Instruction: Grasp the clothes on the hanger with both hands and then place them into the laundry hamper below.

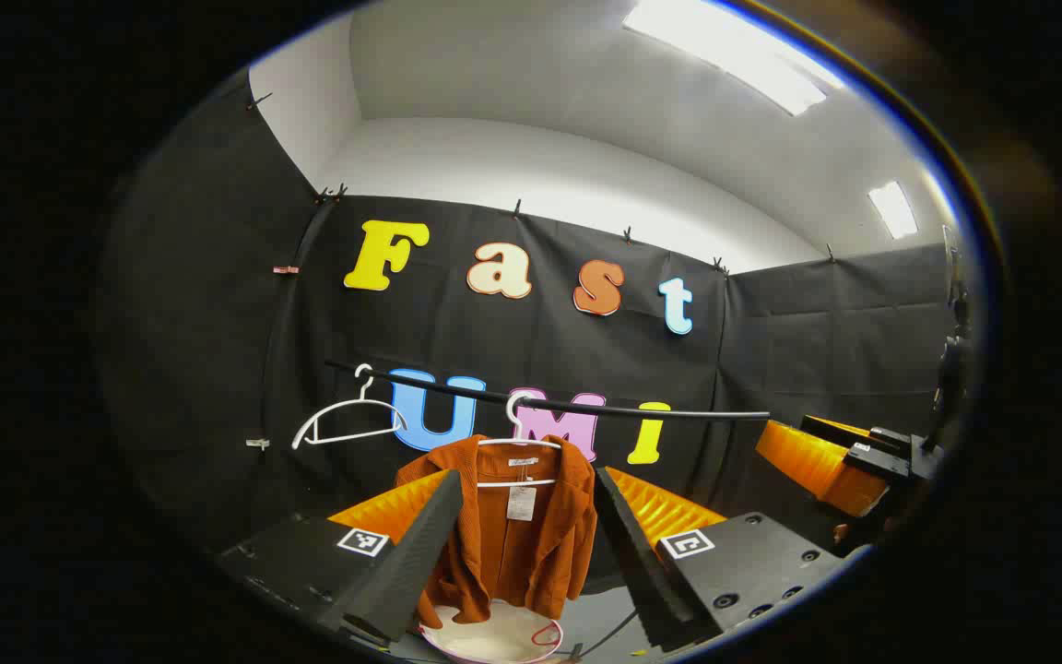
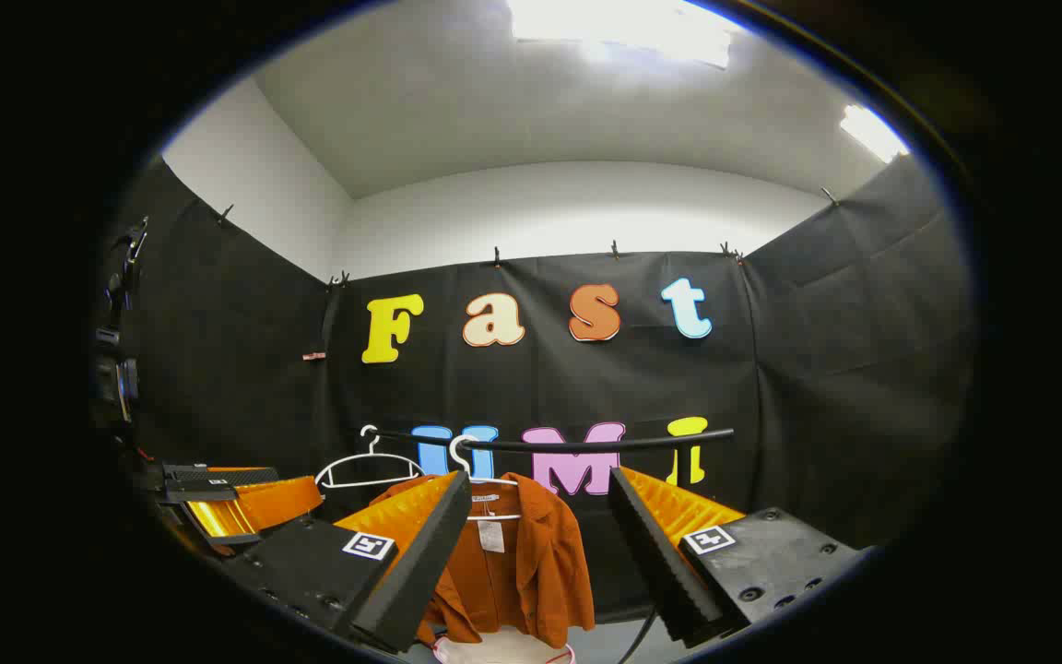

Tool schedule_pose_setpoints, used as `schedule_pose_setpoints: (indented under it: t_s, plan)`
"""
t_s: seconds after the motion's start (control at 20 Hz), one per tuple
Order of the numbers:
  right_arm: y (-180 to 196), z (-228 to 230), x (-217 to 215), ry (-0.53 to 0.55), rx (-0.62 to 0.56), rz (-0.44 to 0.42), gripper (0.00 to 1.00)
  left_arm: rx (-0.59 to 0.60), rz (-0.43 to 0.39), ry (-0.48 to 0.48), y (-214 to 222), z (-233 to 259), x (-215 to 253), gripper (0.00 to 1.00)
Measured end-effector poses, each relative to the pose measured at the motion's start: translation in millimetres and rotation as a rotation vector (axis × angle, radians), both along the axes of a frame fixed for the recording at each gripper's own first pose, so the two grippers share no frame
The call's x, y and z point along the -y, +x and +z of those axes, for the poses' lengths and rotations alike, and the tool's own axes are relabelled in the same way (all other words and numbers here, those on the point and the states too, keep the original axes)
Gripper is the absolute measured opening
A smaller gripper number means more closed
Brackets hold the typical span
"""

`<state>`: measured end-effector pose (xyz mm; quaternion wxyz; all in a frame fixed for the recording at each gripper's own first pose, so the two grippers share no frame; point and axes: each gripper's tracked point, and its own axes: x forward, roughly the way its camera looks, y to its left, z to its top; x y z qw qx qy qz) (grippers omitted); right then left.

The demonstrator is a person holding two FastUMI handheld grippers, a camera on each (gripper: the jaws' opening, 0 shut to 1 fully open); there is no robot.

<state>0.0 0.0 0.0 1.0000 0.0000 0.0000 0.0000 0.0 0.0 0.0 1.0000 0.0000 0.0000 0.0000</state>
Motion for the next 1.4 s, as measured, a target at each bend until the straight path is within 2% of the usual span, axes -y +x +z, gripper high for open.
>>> schedule_pose_setpoints:
  t_s: [0.15, 0.2, 0.4, 0.55, 0.7, 0.75, 1.15, 1.4]
  plan:
    - [-4.2, -1.6, -7.6, 0.006, -0.01, 0.016, 0.98, 0.006, -0.004, -0.007, -2.0, 0.2, 0.5, 0.92]
    - [-5.7, -1.6, -6.6, 0.005, -0.012, 0.015, 0.92, 0.01, -0.009, -0.009, -2.4, 0.4, 0.7, 0.91]
    - [-10.7, -3.8, -13.9, 0.012, -0.025, 0.03, 1.0, 0.023, -0.022, -0.008, -3.1, -0.8, 1.0, 0.91]
    - [-13.6, -3.3, -10.6, 0.005, -0.026, 0.014, 0.98, 0.009, -0.025, 0.002, -4.7, -4.6, 0.7, 0.91]
    - [-15.3, -0.5, -11.3, 0.008, -0.02, 0.006, 1.0, -0.008, -0.035, 0.002, -5.7, -6.3, 1.2, 0.91]
    - [-15.2, 0.3, -10.4, 0.005, -0.017, 0.001, 0.98, -0.009, -0.038, 0.001, -6.4, -6.8, 1.0, 0.91]
    - [-14.3, -1.3, -13.3, 0.002, -0.02, -0.021, 1.0, 0.007, -0.038, -0.009, -8.3, -5.9, 1.1, 0.92]
    - [-14.9, -7.8, -19.6, -0.007, -0.034, -0.038, 0.98, 0.012, -0.041, -0.015, -8.2, -6.6, 0.8, 0.92]
